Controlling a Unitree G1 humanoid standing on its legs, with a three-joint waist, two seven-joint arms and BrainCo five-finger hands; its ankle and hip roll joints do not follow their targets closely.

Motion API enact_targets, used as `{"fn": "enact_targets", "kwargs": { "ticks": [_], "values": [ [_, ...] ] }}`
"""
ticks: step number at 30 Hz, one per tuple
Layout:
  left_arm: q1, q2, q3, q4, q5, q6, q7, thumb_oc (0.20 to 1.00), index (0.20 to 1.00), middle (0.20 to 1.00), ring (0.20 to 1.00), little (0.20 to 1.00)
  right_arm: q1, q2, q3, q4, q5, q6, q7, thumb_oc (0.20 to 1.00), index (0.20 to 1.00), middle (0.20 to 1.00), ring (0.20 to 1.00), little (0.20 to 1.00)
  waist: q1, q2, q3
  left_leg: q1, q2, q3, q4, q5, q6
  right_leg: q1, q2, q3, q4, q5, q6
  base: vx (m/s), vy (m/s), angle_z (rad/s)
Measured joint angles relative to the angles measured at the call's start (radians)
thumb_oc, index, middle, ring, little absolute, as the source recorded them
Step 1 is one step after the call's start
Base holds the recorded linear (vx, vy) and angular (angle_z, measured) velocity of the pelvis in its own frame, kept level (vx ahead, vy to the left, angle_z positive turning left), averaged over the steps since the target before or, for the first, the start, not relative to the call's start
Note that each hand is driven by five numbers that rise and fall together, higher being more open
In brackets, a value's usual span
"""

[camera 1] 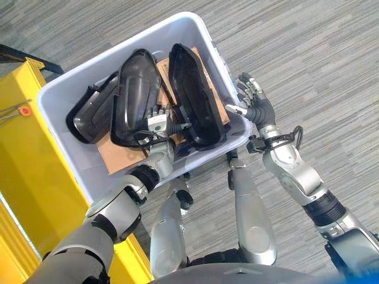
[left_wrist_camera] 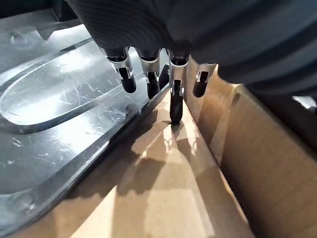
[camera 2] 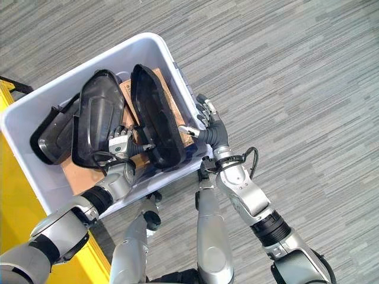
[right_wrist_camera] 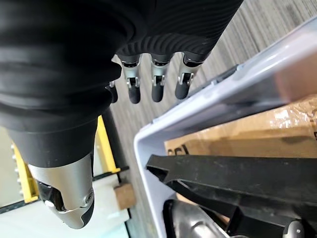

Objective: Move parts from the plastic box to the shelf.

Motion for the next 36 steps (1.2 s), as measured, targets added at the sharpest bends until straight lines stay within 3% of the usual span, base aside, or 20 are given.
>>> {"fn": "enact_targets", "kwargs": {
  "ticks": [4, 9, 10, 19, 21, 27, 31, 36],
  "values": [
    [0.024, -0.001, 0.037, 0.005, -0.057, -0.006, 0.018, 1.0, 1.0, 1.0, 1.0, 1.0, 0.001, -0.002, 0.0, 0.0, -0.001, 0.017, 0.003, 1.0, 1.0, 1.0, 1.0, 1.0, 0.001, 0.019, 0.0, 0.002, 0.0, -0.001, -0.003, 0.005, -0.001, -0.003, 0.001, 0.0, 0.008, -0.002, -0.003, 0.0, 0.0, 0.0],
    [0.065, 0.002, 0.14, -0.021, -0.15, -0.075, 0.067, 1.0, 1.0, 1.0, 1.0, 1.0, 0.008, -0.006, -0.004, -0.001, -0.001, 0.037, 0.009, 1.0, 1.0, 1.0, 1.0, 1.0, 0.008, 0.021, 0.0, 0.004, 0.001, -0.004, -0.003, 0.011, -0.001, -0.005, 0.001, -0.002, 0.022, -0.006, -0.006, 0.01, -0.015, 0.02],
    [0.1, 0.013, 0.208, -0.099, -0.178, -0.1, 0.093, 1.0, 1.0, 1.0, 1.0, 1.0, 0.043, -0.021, -0.021, -0.026, -0.001, 0.042, 0.011, 1.0, 1.0, 1.0, 1.0, 1.0, 0.032, 0.023, 0.002, 0.004, 0.0, -0.008, -0.008, 0.017, -0.004, -0.013, -0.001, -0.003, 0.041, -0.014, -0.01, 0.02, -0.068, 0.07],
    [0.239, 0.063, 0.315, -0.322, -0.206, -0.133, 0.155, 1.0, 1.0, 1.0, 1.0, 1.0, 0.068, -0.019, -0.04, -0.03, -0.002, 0.05, 0.015, 1.0, 1.0, 1.0, 1.0, 1.0, 0.088, 0.027, 0.004, -0.012, 0.011, -0.056, -0.011, 0.036, -0.019, -0.034, 0.0, -0.042, 0.104, -0.058, -0.035, 0.01, -0.046, 0.12],
    [0.243, 0.055, 0.317, -0.337, -0.206, -0.153, 0.151, 1.0, 1.0, 1.0, 1.0, 1.0, 0.069, -0.018, -0.043, -0.03, -0.002, 0.05, 0.012, 1.0, 1.0, 1.0, 1.0, 1.0, 0.092, 0.026, 0.004, -0.021, 0.012, -0.064, -0.01, 0.04, -0.019, -0.036, 0.0, -0.056, 0.11, -0.064, -0.038, 0.0, -0.029, 0.18],
    [0.239, 0.017, 0.347, -0.513, -0.268, -0.327, 0.068, 1.0, 1.0, 1.0, 1.0, 1.0, 0.073, -0.014, -0.045, -0.03, -0.006, 0.05, -0.002, 1.0, 1.0, 1.0, 1.0, 1.0, 0.103, 0.022, 0.006, -0.036, 0.011, -0.082, -0.01, 0.045, -0.02, -0.041, 0.002, -0.067, 0.112, -0.067, -0.04, 0.0, -0.014, 0.04],
    [0.227, -0.011, 0.333, -0.599, -0.275, -0.358, -0.008, 1.0, 1.0, 1.0, 1.0, 1.0, 0.076, 0.014, -0.058, -0.028, -0.04, 0.05, -0.005, 1.0, 1.0, 1.0, 1.0, 1.0, 0.095, 0.019, 0.008, -0.035, 0.011, -0.087, -0.008, 0.045, -0.019, -0.035, 0.004, -0.072, 0.111, -0.067, -0.04, 0.0, 0.001, 0.02],
    [0.193, -0.011, 0.31, -0.602, -0.262, -0.395, -0.013, 1.0, 1.0, 1.0, 1.0, 1.0, 0.076, 0.016, -0.061, -0.027, -0.04, 0.046, -0.026, 1.0, 1.0, 1.0, 1.0, 1.0, 0.079, 0.004, 0.013, -0.034, 0.012, -0.087, -0.005, 0.045, -0.019, -0.034, 0.004, -0.071, 0.11, -0.065, -0.04, 0.0, 0.001, 0.01]
  ]
}}
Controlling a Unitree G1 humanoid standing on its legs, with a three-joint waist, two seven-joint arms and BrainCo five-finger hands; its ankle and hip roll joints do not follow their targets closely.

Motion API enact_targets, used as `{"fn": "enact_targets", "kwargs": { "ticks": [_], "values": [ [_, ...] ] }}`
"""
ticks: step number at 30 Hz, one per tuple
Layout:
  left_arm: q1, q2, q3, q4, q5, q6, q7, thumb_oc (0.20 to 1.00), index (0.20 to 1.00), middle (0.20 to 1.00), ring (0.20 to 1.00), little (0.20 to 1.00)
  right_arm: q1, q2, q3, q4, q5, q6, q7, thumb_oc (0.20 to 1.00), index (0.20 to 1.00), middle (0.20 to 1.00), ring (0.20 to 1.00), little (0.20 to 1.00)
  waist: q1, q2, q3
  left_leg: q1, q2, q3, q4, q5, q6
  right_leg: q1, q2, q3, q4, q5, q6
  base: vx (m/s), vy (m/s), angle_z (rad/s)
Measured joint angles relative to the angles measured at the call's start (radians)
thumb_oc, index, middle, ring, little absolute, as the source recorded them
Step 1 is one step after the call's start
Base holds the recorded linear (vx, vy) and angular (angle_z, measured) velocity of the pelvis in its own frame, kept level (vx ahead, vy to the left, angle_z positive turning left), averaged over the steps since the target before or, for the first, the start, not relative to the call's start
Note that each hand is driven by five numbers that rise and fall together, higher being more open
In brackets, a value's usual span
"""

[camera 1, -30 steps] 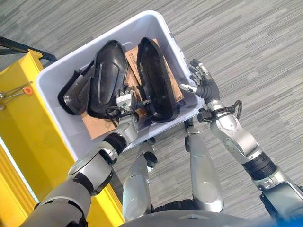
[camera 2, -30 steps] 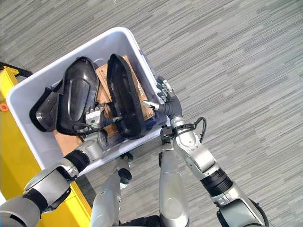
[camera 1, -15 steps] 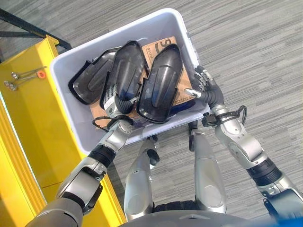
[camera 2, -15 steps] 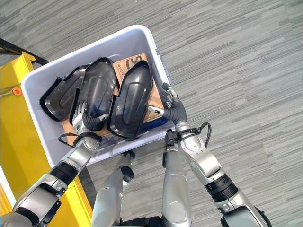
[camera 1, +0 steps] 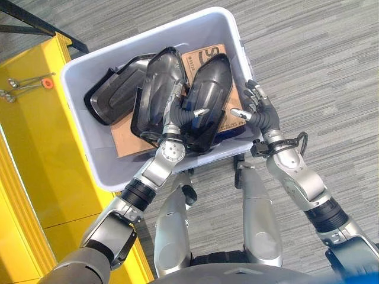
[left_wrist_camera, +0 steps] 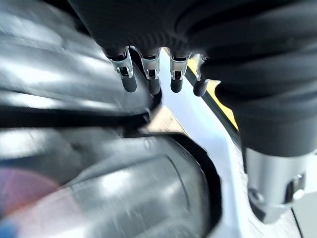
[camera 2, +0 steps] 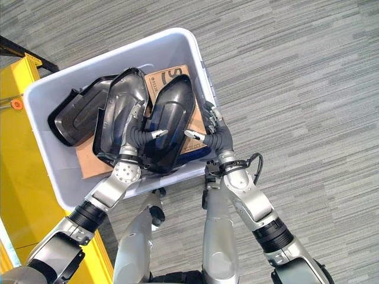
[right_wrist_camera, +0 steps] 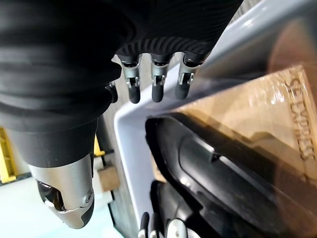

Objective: Move parts from the plastic box to the shelf.

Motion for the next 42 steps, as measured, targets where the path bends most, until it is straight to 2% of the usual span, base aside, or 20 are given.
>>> {"fn": "enact_targets", "kwargs": {
  "ticks": [4, 6, 15, 22, 27, 30, 32, 37, 39, 42],
  "values": [
    [-0.007, 0.042, 0.004, -0.154, 0.093, -0.045, 0.058, 1.0, 1.0, 1.0, 1.0, 1.0, 0.043, 0.0, -0.018, 0.0, 0.0, -0.005, -0.014, 1.0, 1.0, 1.0, 1.0, 1.0, -0.004, -0.001, 0.0, 0.001, 0.0, 0.002, 0.0, 0.0, 0.0, 0.001, 0.0, 0.001, -0.001, 0.001, 0.0, 0.0, 0.0, 0.0],
    [-0.013, 0.057, 0.009, -0.177, 0.118, -0.062, 0.073, 1.0, 1.0, 1.0, 1.0, 1.0, 0.053, 0.0, -0.02, -0.001, 0.0, -0.006, -0.015, 1.0, 1.0, 1.0, 1.0, 1.0, -0.004, -0.001, 0.0, 0.001, 0.0, 0.002, 0.0, 0.0, 0.0, 0.001, 0.0, 0.001, -0.001, 0.001, 0.0, 0.0, 0.0, 0.0],
    [0.0, 0.057, 0.003, -0.174, 0.118, -0.027, 0.045, 1.0, 1.0, 1.0, 1.0, 1.0, 0.068, -0.002, -0.001, -0.001, -0.001, -0.007, 0.007, 1.0, 1.0, 1.0, 1.0, 1.0, 0.0, -0.001, 0.0, 0.001, 0.0, 0.002, 0.0, 0.0, 0.0, 0.001, 0.0, 0.001, -0.001, 0.001, 0.001, 0.0, -0.001, 0.0],
    [-0.014, 0.049, -0.081, 0.029, 0.149, -0.007, -0.005, 1.0, 1.0, 1.0, 1.0, 1.0, 0.063, -0.004, 0.024, 0.009, 0.0, -0.01, 0.045, 1.0, 1.0, 1.0, 1.0, 1.0, -0.012, -0.007, 0.0, -0.001, 0.001, 0.005, -0.004, 0.0, 0.0, -0.001, 0.003, 0.001, -0.013, 0.003, 0.001, 0.0, 0.0, 0.0],
    [-0.055, 0.049, -0.103, 0.083, 0.155, -0.007, -0.048, 1.0, 1.0, 1.0, 1.0, 1.0, 0.063, -0.004, 0.025, 0.01, 0.0, -0.013, 0.064, 1.0, 1.0, 1.0, 1.0, 1.0, -0.031, -0.028, 0.001, -0.002, 0.002, 0.008, -0.006, 0.0, 0.0, -0.001, 0.006, 0.004, -0.019, 0.007, 0.003, -0.01, 0.01, -0.02],
    [-0.089, 0.026, -0.128, 0.145, 0.154, -0.004, -0.08, 1.0, 1.0, 1.0, 1.0, 1.0, 0.039, -0.004, 0.039, 0.011, -0.001, -0.013, 0.087, 1.0, 1.0, 1.0, 1.0, 1.0, -0.037, -0.029, 0.001, -0.002, 0.003, 0.011, -0.006, -0.001, 0.0, -0.002, 0.008, 0.007, -0.02, 0.008, 0.003, -0.03, 0.032, -0.04],
    [-0.108, 0.005, -0.161, 0.212, 0.153, 0.031, -0.097, 1.0, 1.0, 1.0, 1.0, 1.0, 0.005, -0.003, 0.062, 0.011, -0.004, -0.013, 0.108, 1.0, 1.0, 1.0, 1.0, 1.0, -0.044, -0.032, 0.001, -0.008, 0.006, 0.021, -0.006, -0.002, -0.002, -0.011, 0.013, 0.012, -0.03, 0.013, 0.003, -0.04, 0.021, -0.1],
    [-0.131, -0.018, -0.158, 0.24, 0.156, 0.049, -0.018, 1.0, 1.0, 1.0, 1.0, 1.0, -0.04, -0.004, 0.065, 0.049, -0.003, -0.013, 0.111, 1.0, 1.0, 1.0, 1.0, 1.0, -0.046, -0.033, 0.0, -0.032, 0.012, 0.03, -0.005, -0.002, -0.002, -0.036, 0.017, 0.017, -0.035, 0.02, 0.005, -0.04, -0.001, -0.05],
    [-0.149, -0.031, -0.157, 0.254, 0.157, 0.052, 0.068, 1.0, 1.0, 1.0, 1.0, 1.0, -0.049, -0.004, 0.084, 0.08, -0.001, -0.012, 0.11, 1.0, 1.0, 1.0, 1.0, 1.0, -0.046, -0.036, -0.001, -0.053, 0.012, 0.029, -0.004, -0.002, -0.001, -0.057, 0.02, 0.018, -0.034, 0.023, 0.005, -0.05, -0.037, -0.03],
    [-0.155, -0.034, -0.158, 0.244, 0.157, 0.052, 0.099, 1.0, 1.0, 1.0, 1.0, 1.0, -0.049, -0.003, 0.094, 0.081, -0.001, -0.012, 0.111, 1.0, 1.0, 1.0, 1.0, 1.0, -0.047, -0.037, -0.001, -0.068, 0.015, 0.029, -0.001, -0.001, -0.001, -0.07, 0.021, 0.016, -0.033, 0.024, 0.004, -0.05, -0.063, 0.0]
  ]
}}
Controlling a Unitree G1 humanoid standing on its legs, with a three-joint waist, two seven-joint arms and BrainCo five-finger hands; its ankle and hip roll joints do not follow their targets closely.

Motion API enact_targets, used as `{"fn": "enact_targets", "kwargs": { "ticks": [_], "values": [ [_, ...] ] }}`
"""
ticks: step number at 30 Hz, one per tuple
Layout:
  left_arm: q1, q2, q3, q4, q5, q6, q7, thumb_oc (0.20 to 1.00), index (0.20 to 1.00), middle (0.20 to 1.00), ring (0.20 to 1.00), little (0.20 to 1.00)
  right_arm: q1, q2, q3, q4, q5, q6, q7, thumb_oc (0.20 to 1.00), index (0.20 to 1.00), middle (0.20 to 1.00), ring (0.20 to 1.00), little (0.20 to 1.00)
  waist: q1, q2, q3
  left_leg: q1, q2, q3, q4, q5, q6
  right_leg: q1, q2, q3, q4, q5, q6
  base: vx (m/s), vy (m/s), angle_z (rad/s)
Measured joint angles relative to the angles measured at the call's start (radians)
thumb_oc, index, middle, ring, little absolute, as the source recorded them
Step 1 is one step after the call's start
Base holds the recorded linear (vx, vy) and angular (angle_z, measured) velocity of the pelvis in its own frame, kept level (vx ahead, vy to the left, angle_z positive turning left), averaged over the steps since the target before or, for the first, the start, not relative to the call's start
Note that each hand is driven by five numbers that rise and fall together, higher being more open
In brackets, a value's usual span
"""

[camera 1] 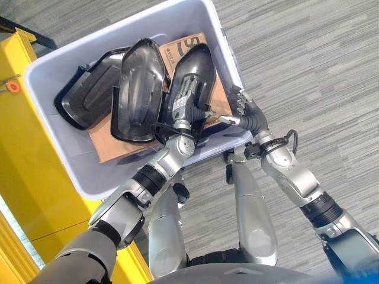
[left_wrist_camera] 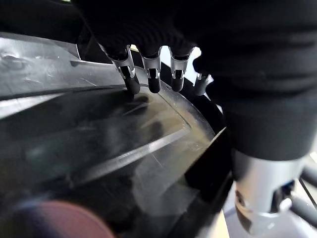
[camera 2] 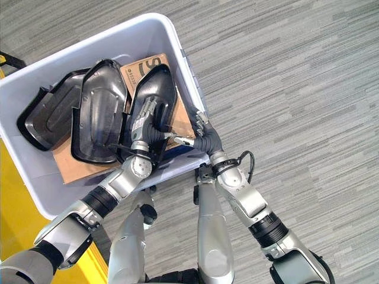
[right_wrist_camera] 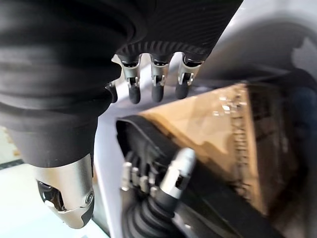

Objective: Move parts from the plastic box to the shelf.

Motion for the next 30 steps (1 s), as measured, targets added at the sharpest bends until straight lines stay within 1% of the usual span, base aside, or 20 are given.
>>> {"fn": "enact_targets", "kwargs": {
  "ticks": [3, 5, 7, 12, 15, 19, 21, 24, 26, 29, 30],
  "values": [
    [0.007, -0.019, 0.014, 0.019, -0.003, -0.002, 0.022, 1.0, 1.0, 1.0, 1.0, 1.0, -0.003, 0.001, 0.007, 0.0, 0.003, 0.004, 0.009, 1.0, 1.0, 1.0, 1.0, 1.0, 0.016, -0.001, -0.001, -0.005, 0.004, -0.01, 0.002, 0.002, 0.0, 0.001, 0.002, -0.008, 0.0, 0.0, 0.0, -0.04, -0.045, 0.02],
    [0.01, -0.028, 0.017, 0.019, -0.004, -0.004, 0.02, 1.0, 1.0, 1.0, 1.0, 1.0, -0.007, 0.002, 0.018, 0.0, 0.006, 0.009, 0.01, 1.0, 1.0, 1.0, 1.0, 1.0, 0.029, -0.001, -0.001, -0.005, 0.006, -0.014, 0.002, 0.004, -0.002, 0.001, 0.004, -0.009, 0.002, 0.0, 0.0, -0.02, -0.02, 0.01],
    [0.021, -0.034, 0.028, 0.019, -0.005, -0.012, 0.02, 1.0, 1.0, 1.0, 1.0, 1.0, -0.007, 0.004, 0.024, 0.0, 0.024, 0.01, 0.009, 1.0, 1.0, 1.0, 1.0, 1.0, 0.033, -0.001, -0.001, -0.005, 0.006, -0.019, 0.002, 0.004, -0.003, 0.002, 0.003, -0.012, 0.002, -0.001, 0.001, -0.01, -0.007, 0.02],
    [0.043, -0.059, 0.053, 0.02, -0.085, -0.086, 0.005, 1.0, 1.0, 1.0, 1.0, 1.0, -0.006, 0.004, 0.026, 0.002, 0.041, 0.01, 0.012, 1.0, 1.0, 1.0, 1.0, 1.0, 0.053, -0.002, -0.002, -0.01, 0.006, -0.029, 0.005, 0.005, -0.002, 0.005, 0.001, -0.021, 0.005, -0.001, 0.0, -0.02, -0.03, 0.05],
    [0.046, -0.063, 0.061, 0.018, -0.109, -0.121, -0.017, 1.0, 1.0, 1.0, 1.0, 1.0, -0.015, 0.004, 0.026, 0.002, 0.041, 0.01, 0.013, 1.0, 1.0, 1.0, 1.0, 1.0, 0.052, -0.004, -0.002, -0.023, 0.007, -0.048, 0.015, 0.005, -0.002, 0.009, -0.003, -0.038, 0.004, -0.001, 0.001, 0.0, -0.031, 0.13],
    [0.06, -0.058, 0.082, -0.001, -0.18, -0.187, -0.023, 1.0, 1.0, 1.0, 1.0, 1.0, -0.028, 0.015, 0.039, 0.002, 0.04, 0.036, 0.012, 1.0, 1.0, 1.0, 1.0, 1.0, 0.053, -0.027, -0.002, -0.024, 0.006, -0.052, 0.016, 0.006, 0.0, 0.013, -0.006, -0.044, 0.004, 0.0, 0.0, 0.01, -0.006, 0.06],
    [0.071, -0.05, 0.091, -0.014, -0.181, -0.214, -0.023, 1.0, 1.0, 1.0, 1.0, 1.0, -0.029, 0.032, 0.039, 0.002, 0.04, 0.048, 0.004, 1.0, 1.0, 1.0, 1.0, 1.0, 0.053, -0.031, -0.002, -0.024, 0.005, -0.052, 0.015, 0.007, 0.0, 0.016, -0.008, -0.045, 0.002, 0.0, 0.0, 0.0, 0.0, 0.0],
    [0.121, -0.022, 0.107, -0.108, -0.217, -0.269, -0.027, 1.0, 1.0, 1.0, 1.0, 1.0, -0.023, 0.049, 0.04, 0.001, 0.039, 0.061, -0.038, 1.0, 1.0, 1.0, 1.0, 1.0, 0.057, -0.032, -0.001, -0.022, 0.004, -0.053, 0.015, 0.007, 0.001, 0.017, -0.01, -0.046, 0.001, 0.0, 0.0, 0.0, 0.0, 0.0],
    [0.149, -0.013, 0.143, -0.213, -0.215, -0.373, -0.032, 1.0, 1.0, 1.0, 1.0, 1.0, -0.011, 0.047, 0.032, 0.013, 0.039, 0.08, -0.103, 1.0, 1.0, 1.0, 1.0, 1.0, 0.067, -0.032, -0.001, -0.018, 0.001, -0.053, 0.014, 0.008, 0.002, 0.023, -0.015, -0.046, 0.002, 0.0, 0.0, 0.02, 0.076, 0.03],
    [0.139, -0.007, 0.164, -0.287, -0.205, -0.45, -0.024, 1.0, 1.0, 1.0, 1.0, 1.0, -0.007, 0.043, 0.018, 0.038, 0.042, 0.083, -0.128, 1.0, 1.0, 1.0, 1.0, 1.0, 0.072, -0.032, -0.001, -0.002, -0.009, -0.054, 0.012, 0.007, 0.005, 0.036, -0.022, -0.044, 0.002, -0.001, 0.0, 0.04, 0.081, 0.03],
    [0.135, 0.007, 0.18, -0.334, -0.197, -0.458, -0.024, 1.0, 1.0, 1.0, 1.0, 1.0, 0.0, 0.059, 0.004, 0.069, 0.043, 0.083, -0.151, 1.0, 1.0, 1.0, 1.0, 1.0, 0.074, -0.031, -0.001, 0.004, -0.015, -0.055, 0.013, 0.005, 0.007, 0.04, -0.026, -0.043, 0.006, -0.002, 0.002, 0.0, 0.0, 0.0]
  ]
}}
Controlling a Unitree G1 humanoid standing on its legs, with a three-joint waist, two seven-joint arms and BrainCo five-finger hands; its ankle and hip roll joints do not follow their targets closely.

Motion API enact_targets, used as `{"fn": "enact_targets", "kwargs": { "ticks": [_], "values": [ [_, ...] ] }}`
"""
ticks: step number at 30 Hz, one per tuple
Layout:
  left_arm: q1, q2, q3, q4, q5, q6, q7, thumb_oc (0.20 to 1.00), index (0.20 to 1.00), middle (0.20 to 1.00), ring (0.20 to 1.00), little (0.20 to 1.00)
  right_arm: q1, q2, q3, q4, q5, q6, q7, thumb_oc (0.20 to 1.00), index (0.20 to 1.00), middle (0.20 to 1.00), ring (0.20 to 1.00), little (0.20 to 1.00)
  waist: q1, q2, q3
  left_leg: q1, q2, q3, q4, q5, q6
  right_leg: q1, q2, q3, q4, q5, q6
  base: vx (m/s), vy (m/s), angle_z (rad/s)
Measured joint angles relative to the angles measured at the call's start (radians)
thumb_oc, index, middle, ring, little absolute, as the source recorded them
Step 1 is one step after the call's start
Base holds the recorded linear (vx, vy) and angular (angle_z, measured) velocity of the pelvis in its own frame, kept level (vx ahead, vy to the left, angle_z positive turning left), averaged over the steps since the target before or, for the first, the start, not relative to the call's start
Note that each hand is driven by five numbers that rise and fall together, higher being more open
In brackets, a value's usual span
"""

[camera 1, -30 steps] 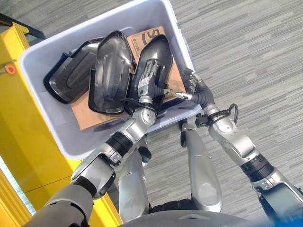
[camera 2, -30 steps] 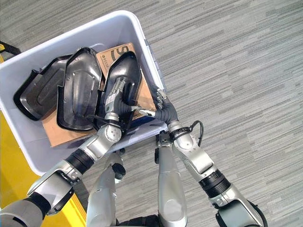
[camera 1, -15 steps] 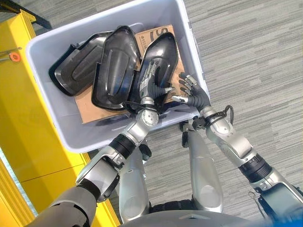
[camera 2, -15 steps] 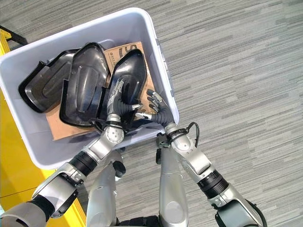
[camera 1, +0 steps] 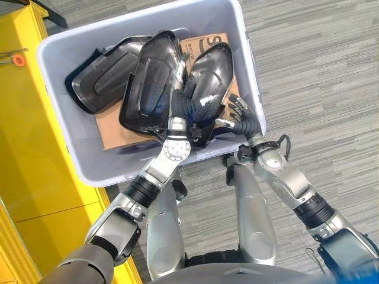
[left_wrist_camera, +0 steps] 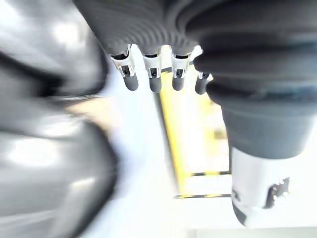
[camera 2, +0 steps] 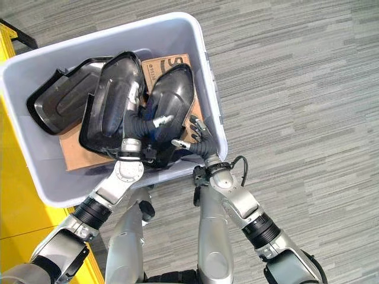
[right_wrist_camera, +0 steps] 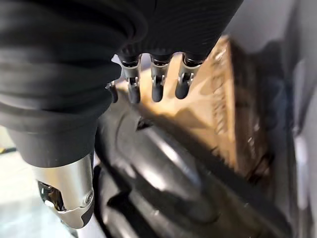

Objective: Move parts from the plastic box to the shelf.

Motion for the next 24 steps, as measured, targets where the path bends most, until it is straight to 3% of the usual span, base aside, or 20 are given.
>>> {"fn": "enact_targets", "kwargs": {
  "ticks": [2, 9, 14, 24],
  "values": [
    [-0.004, -0.001, 0.014, -0.055, 0.0, -0.021, -0.007, 1.0, 1.0, 1.0, 1.0, 1.0, 0.007, 0.014, -0.02, 0.04, 0.057, 0.002, -0.036, 1.0, 1.0, 1.0, 1.0, 1.0, 0.004, 0.0, 0.0, 0.002, -0.002, 0.0, 0.0, 0.0, 0.0, 0.002, -0.002, 0.001, 0.002, 0.0, 0.0, 0.01, 0.013, 0.02],
    [0.014, 0.02, 0.037, -0.06, 0.032, 0.005, 0.05, 1.0, 1.0, 1.0, 1.0, 1.0, 0.049, 0.021, -0.026, 0.011, 0.084, -0.014, -0.056, 1.0, 1.0, 1.0, 1.0, 1.0, 0.005, 0.004, 0.002, 0.0, -0.001, 0.001, 0.0, 0.0, 0.0, -0.007, -0.001, 0.003, 0.01, -0.001, 0.0, 0.01, 0.021, -0.01],
    [0.03, 0.058, 0.142, -0.103, 0.04, 0.003, 0.092, 1.0, 1.0, 1.0, 1.0, 1.0, 0.09, 0.018, -0.045, -0.022, 0.073, 0.015, -0.078, 1.0, 1.0, 1.0, 1.0, 1.0, 0.006, 0.02, 0.004, -0.011, -0.002, 0.003, 0.0, 0.001, 0.0, -0.027, -0.003, 0.008, 0.024, -0.009, -0.003, 0.01, 0.014, 0.0],
    [0.031, 0.056, 0.137, -0.108, 0.027, 0.044, 0.083, 1.0, 1.0, 1.0, 1.0, 1.0, 0.095, 0.014, -0.045, -0.023, 0.035, 0.02, -0.081, 1.0, 1.0, 1.0, 1.0, 1.0, 0.024, 0.024, 0.005, -0.015, -0.001, -0.004, 0.001, 0.005, -0.007, -0.041, -0.01, 0.001, 0.064, -0.038, -0.011, 0.0, 0.002, 0.03]
  ]
}}
